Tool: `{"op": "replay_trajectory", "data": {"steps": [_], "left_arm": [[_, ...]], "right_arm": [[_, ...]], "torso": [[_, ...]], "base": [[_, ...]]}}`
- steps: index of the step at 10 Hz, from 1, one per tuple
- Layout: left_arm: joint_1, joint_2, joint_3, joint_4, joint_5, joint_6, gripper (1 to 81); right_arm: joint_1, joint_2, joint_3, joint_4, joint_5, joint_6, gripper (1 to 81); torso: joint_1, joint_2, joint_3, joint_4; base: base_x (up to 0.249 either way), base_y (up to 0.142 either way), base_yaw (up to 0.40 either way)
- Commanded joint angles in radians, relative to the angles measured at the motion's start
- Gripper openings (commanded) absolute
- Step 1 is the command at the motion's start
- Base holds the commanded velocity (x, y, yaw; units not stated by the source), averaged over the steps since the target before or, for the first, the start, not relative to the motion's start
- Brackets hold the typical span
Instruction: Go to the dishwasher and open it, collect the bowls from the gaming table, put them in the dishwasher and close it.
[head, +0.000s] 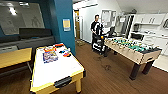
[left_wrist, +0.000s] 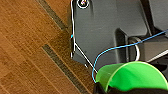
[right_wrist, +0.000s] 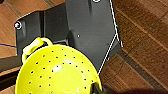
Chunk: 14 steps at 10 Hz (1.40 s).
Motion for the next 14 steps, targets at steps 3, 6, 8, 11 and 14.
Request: {"op": "replay_trajectory", "data": {"steps": [3,6,8,11,14], "left_arm": [[-0.04,-0.029,-0.03,0.005,0.067,0.004,1.0],[-0.04,-0.038,-0.032,0.009,0.068,0.004,1.0],[-0.04,-0.033,-0.033,0.013,0.068,0.004,1.0],[-0.046,-0.024,-0.096,0.011,0.068,0.001,1.0],[-0.044,-0.032,-0.147,0.008,0.07,0.001,1.0]], "right_arm": [[0.019,-0.098,0.079,-0.002,-0.05,-0.002,1.0],[0.018,-0.16,0.125,0.01,-0.046,-0.002,1.0],[0.011,-0.14,0.091,0.009,-0.047,-0.002,1.0],[0.01,-0.126,0.057,0.007,-0.047,-0.002,1.0],[0.01,-0.126,0.042,0.007,-0.047,-0.002,1.0]], "torso": [[0.0,0.0,0.0,0.0],[0.0,0.0,0.0,0.0],[0.0,0.0,0.0,0.0],[0.0,0.0,0.0,0.0],[0.0,0.0,0.0,0.0]], "base": [[0.0,0.0,-0.4],[0.0,0.0,-0.4],[0.0,0.0,-0.4],[0.0,0.0,-0.4],[0.0,0.0,-0.4]]}}
